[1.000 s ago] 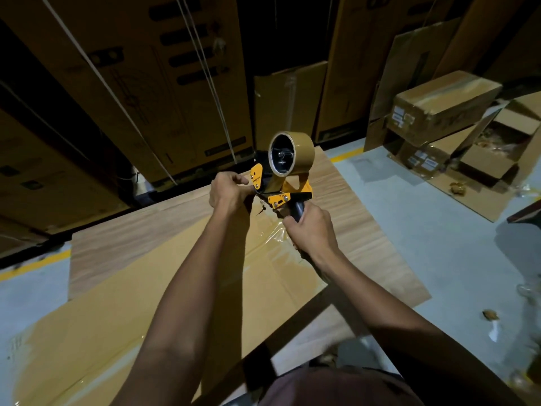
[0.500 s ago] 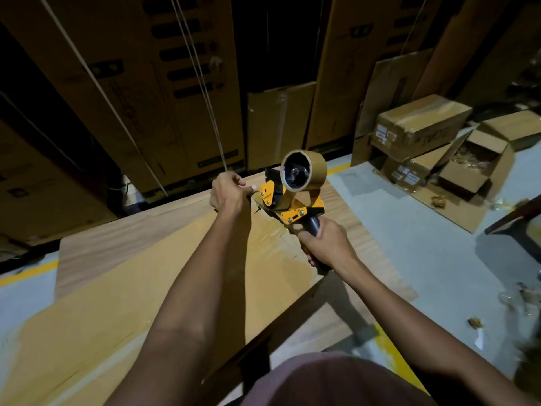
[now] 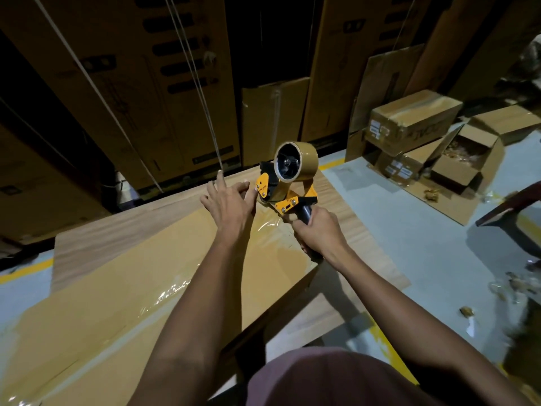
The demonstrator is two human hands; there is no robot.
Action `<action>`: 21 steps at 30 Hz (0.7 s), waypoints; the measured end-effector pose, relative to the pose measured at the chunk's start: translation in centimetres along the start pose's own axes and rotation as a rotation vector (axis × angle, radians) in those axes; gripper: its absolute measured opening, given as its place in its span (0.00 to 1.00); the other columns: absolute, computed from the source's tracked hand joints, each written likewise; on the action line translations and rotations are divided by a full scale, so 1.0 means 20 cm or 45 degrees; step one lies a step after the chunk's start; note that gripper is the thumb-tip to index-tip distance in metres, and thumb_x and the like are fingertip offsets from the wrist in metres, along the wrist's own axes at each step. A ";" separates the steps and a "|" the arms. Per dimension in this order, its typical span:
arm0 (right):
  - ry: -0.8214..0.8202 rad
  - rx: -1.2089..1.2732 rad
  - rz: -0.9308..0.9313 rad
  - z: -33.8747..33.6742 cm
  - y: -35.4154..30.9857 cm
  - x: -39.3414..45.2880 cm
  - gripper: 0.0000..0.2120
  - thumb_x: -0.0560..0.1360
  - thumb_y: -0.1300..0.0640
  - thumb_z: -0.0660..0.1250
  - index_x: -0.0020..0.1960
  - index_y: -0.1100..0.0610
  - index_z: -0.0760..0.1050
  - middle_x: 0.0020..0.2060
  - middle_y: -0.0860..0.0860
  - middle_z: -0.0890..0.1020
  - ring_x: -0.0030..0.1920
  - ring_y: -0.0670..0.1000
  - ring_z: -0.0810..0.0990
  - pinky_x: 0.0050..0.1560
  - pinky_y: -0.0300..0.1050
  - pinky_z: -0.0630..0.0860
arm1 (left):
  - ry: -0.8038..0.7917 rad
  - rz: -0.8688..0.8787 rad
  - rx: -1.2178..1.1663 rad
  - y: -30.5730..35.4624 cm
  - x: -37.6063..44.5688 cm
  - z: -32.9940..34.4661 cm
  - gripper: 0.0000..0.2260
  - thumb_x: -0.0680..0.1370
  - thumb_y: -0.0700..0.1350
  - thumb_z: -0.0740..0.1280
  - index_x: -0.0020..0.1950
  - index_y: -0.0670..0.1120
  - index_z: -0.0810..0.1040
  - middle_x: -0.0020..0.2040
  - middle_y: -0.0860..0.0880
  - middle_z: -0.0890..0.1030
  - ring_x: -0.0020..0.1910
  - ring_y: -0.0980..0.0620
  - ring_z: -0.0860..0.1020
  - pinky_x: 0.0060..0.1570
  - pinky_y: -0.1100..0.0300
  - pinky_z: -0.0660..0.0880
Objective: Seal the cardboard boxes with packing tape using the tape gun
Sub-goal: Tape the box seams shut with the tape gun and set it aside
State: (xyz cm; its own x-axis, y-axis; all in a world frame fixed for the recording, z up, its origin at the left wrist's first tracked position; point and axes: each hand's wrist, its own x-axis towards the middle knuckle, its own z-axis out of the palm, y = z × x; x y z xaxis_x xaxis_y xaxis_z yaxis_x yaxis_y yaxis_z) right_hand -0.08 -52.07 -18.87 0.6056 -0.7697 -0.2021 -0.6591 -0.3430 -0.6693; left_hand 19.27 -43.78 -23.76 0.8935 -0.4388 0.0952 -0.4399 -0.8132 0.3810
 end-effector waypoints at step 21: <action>-0.049 0.011 0.091 -0.07 0.17 -0.17 0.07 0.77 0.53 0.69 0.48 0.53 0.72 0.40 0.57 0.83 0.37 0.57 0.85 0.41 0.59 0.85 | -0.287 0.111 0.024 -0.03 -0.04 -0.02 0.34 0.76 0.75 0.52 0.79 0.62 0.63 0.83 0.43 0.39 0.80 0.38 0.34 0.72 0.29 0.41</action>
State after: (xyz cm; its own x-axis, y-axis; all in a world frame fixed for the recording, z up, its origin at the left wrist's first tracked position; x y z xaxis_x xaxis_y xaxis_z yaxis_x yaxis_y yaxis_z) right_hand -5.06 -51.33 -19.42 0.5739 -0.7706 -0.2770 -0.6977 -0.2830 -0.6582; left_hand 18.91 -42.82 -23.70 0.8104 -0.5801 -0.0816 -0.5181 -0.7747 0.3626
